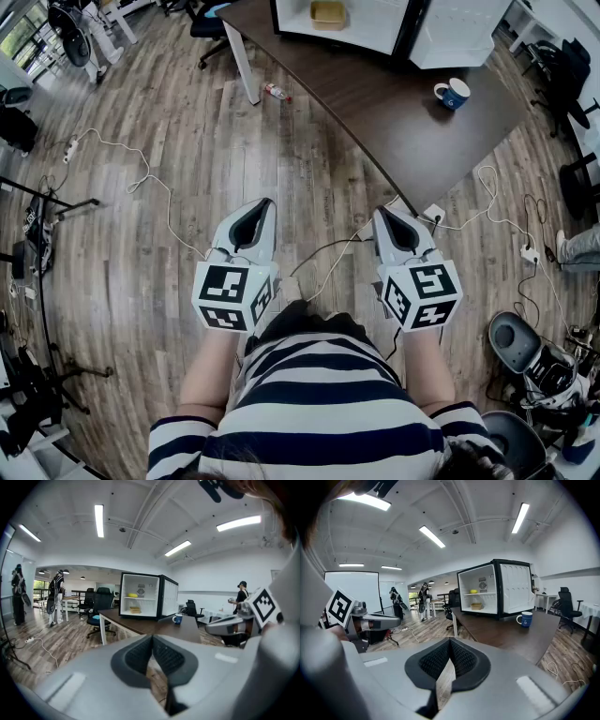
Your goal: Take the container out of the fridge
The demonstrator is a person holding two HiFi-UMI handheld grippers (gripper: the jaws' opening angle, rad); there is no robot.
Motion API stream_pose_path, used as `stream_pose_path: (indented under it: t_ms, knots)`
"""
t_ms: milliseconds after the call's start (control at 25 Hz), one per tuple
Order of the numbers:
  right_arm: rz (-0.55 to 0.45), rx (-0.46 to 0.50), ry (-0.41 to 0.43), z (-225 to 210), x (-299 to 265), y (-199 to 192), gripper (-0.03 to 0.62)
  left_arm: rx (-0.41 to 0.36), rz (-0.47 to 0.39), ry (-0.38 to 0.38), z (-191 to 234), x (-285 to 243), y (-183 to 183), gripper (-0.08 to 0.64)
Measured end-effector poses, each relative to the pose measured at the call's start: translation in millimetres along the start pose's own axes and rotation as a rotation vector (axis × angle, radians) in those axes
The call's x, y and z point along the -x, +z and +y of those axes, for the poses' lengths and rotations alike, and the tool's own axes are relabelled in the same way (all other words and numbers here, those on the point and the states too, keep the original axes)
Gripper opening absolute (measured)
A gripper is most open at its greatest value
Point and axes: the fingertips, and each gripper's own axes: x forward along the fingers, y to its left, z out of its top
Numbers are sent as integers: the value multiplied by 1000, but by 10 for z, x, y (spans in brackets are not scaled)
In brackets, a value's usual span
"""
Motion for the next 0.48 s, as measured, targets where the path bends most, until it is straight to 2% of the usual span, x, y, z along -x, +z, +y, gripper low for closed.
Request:
stream_pose_path:
  t_ms: [480]
  knots:
    - [12, -1, 18, 171, -514, 130, -8, 4, 19, -6, 469, -175, -28, 0]
